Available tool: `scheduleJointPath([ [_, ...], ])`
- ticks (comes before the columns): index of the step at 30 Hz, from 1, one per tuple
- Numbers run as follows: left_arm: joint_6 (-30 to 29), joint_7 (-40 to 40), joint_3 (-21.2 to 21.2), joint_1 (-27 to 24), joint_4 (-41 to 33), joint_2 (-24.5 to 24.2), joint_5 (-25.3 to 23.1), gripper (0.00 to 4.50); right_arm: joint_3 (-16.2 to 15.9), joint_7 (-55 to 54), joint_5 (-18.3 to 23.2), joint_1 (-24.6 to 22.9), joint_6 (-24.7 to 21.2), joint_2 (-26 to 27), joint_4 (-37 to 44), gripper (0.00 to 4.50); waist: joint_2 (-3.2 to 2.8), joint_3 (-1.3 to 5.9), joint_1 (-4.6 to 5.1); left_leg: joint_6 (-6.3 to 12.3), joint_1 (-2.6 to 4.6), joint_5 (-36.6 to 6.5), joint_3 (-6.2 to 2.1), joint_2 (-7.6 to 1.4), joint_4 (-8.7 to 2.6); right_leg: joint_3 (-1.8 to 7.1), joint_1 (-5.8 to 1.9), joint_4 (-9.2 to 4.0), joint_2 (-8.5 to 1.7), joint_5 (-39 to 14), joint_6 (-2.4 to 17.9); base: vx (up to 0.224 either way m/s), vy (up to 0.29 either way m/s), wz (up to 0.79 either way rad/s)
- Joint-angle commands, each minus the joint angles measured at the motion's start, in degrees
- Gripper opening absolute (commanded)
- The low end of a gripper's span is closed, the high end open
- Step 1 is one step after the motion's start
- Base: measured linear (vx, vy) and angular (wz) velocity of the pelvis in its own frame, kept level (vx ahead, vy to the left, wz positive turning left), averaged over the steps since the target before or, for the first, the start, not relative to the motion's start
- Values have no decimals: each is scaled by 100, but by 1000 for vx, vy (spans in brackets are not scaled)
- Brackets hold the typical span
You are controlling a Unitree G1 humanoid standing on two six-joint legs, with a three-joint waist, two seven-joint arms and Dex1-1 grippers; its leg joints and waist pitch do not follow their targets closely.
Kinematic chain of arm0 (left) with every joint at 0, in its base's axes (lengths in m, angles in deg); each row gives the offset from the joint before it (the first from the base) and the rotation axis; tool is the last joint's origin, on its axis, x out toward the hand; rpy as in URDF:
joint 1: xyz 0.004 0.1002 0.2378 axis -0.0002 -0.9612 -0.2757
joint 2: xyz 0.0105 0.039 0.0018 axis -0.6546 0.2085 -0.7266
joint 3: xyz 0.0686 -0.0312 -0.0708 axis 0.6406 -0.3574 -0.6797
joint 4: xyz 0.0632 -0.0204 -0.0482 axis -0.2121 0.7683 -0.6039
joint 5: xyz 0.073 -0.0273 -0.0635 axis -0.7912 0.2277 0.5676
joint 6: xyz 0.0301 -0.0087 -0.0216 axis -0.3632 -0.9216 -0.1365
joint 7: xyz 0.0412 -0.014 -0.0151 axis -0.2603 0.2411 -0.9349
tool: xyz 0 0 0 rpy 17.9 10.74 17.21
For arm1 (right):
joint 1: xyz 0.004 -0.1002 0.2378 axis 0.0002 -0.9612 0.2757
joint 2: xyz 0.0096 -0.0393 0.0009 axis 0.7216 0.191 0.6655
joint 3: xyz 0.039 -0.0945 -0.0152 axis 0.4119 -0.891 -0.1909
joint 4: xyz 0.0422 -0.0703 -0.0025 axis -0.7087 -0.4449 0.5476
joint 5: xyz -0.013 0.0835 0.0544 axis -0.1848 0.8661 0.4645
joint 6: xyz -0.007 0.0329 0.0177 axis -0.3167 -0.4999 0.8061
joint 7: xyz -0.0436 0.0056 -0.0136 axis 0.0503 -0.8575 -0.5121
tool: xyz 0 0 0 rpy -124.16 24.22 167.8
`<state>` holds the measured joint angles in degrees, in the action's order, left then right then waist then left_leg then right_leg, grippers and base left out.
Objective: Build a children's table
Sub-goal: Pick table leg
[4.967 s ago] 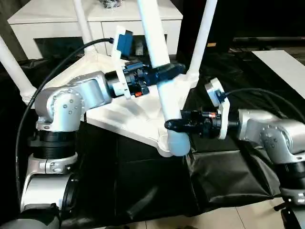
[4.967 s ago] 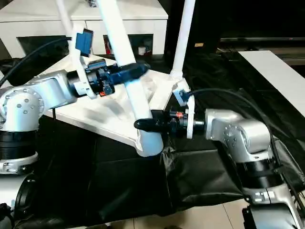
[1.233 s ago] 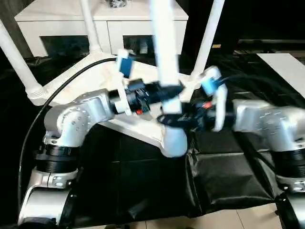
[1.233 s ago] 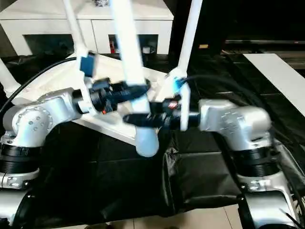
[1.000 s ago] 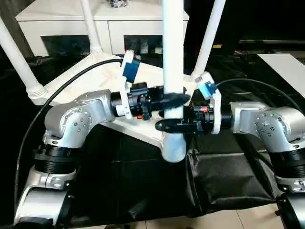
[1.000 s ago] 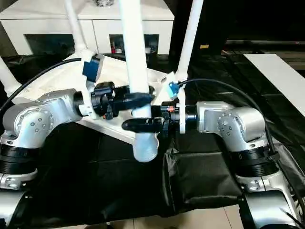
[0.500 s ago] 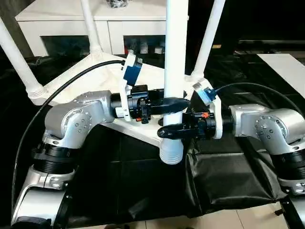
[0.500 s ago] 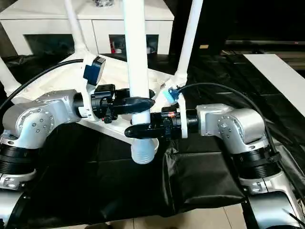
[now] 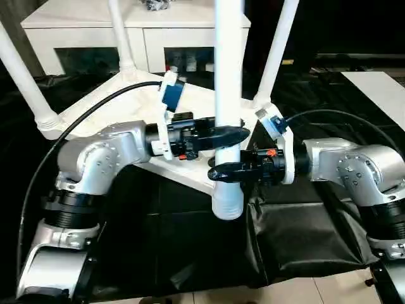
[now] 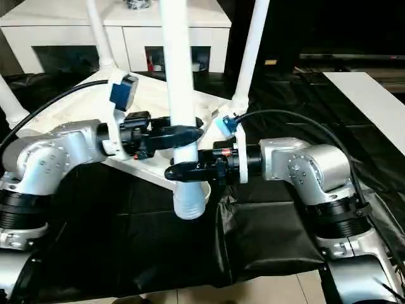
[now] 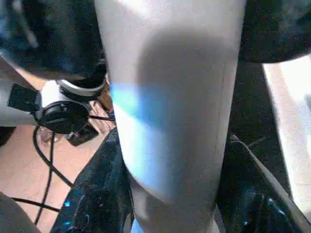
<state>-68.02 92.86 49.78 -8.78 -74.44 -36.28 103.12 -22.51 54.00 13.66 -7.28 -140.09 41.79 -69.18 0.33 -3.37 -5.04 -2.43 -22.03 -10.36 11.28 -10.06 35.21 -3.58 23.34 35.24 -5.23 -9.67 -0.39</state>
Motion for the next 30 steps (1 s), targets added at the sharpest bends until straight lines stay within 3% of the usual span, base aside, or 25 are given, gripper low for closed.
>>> scheduleJointPath([
  [1,-53,214,-55,36,-296,-41,224,299,250,-215,-40,-64,14,-67,-21,193,13,437,6,-156,143,-973,-121,-267,-418,249,-279,-350,-289,-1180,1304,0,0,0],
  [3,-85,210,-81,24,-318,-47,230,306,300,-250,-33,-90,21,-70,-5,191,11,435,6,-168,139,-978,-124,-268,-421,248,-284,-348,-290,-1171,1317,0,0,0],
  [5,-217,215,-189,10,-367,-61,363,346,525,-347,33,-206,3,-136,71,189,-27,433,0,-188,143,-1057,-129,-264,-422,248,-286,-349,-292,-1203,1307,0,0,0],
  [7,-231,194,-204,11,-366,-65,385,346,573,-377,51,-242,-5,-161,104,189,-11,438,0,-195,143,-1043,-129,-264,-424,244,-291,-351,-287,-1171,1314,0,0,0],
  [10,-168,274,-206,-11,-341,-98,377,388,714,-388,95,-351,-11,-269,161,187,-33,433,-5,-192,146,-1098,-130,-261,-422,247,-289,-363,-293,-1261,1289,0,0,0],
  [14,229,64,-213,-45,-169,-48,28,418,969,-452,166,-442,-26,-397,212,186,-16,429,-6,-215,149,-1135,-130,-264,-427,248,-289,-380,-291,-1316,1252,0,0,0],
  [15,389,-13,-244,-146,22,-58,-137,418,1229,-534,295,-536,-74,-457,304,186,-39,424,-4,-207,149,-1146,-128,-260,-428,250,-285,-406,-289,-1347,1221,0,0,0],
  [16,434,-26,-244,-175,48,-61,-180,426,1279,-550,319,-556,-77,-457,309,186,-66,418,-15,-217,156,-1175,-131,-262,-429,250,-275,-412,-293,-1383,1215,0,0,0],
  [17,467,-35,-243,-193,65,-62,-210,429,1307,-558,331,-568,-76,-457,309,186,-31,428,-2,-220,149,-1179,-131,-253,-427,243,-296,-408,-284,-1357,1216,0,0,0],
  [18,542,-137,-275,-234,111,-35,-276,429,1349,-609,354,-618,-65,-446,351,186,-59,433,-2,-217,139,-1167,-138,-245,-426,237,-308,-395,-285,-1352,1212,0,0,0],
  [20,650,-309,-305,-245,187,0,-389,429,1359,-676,343,-661,-31,-418,398,186,-50,435,7,-184,134,-1168,-139,-250,-426,236,-304,-406,-284,-1373,1189,0,0,0],
  [22,1040,-1012,-574,-310,306,166,-668,429,1202,-997,-114,-830,429,-367,476,185,-114,434,24,-214,145,-1263,-147,-256,-422,227,-294,-429,-281,-1331,1205,0,0,0],
  [24,1516,-1583,-682,-440,311,251,-1069,429,1002,-1467,-784,-936,1065,-286,401,185,-98,436,43,-269,132,-1300,-156,-255,-420,221,-304,-431,-285,-1344,1178,0,0,0],
  [26,1986,-2124,-736,-641,231,322,-1502,429,944,-1999,-1240,-1028,1436,-124,326,185,-130,436,68,-287,124,-1300,-164,-246,-425,222,-305,-441,-286,-1477,1085,0,0,0],
  [27,2132,-2698,-820,-886,165,412,-1796,429,790,-2363,-1755,-1243,2141,11,398,185,-125,436,99,-327,117,-1328,-171,-263,-430,219,-287,-457,-291,-1600,973,0,0,0],
  [28,2260,-3252,-780,-1060,159,481,-2182,429,750,-2533,-1934,-1492,2635,266,586,185,-130,433,109,-340,124,-1367,-161,-263,-427,222,-270,-470,-288,-1645,931,0,0,0],
  [30,2314,-3847,-675,-1099,210,598,-2574,429,754,-2707,-1929,-1733,2850,597,811,185,-145,446,153,-261,117,-1468,-175,-257,-441,215,-277,-477,-266,-1677,807,0,0,0],
])
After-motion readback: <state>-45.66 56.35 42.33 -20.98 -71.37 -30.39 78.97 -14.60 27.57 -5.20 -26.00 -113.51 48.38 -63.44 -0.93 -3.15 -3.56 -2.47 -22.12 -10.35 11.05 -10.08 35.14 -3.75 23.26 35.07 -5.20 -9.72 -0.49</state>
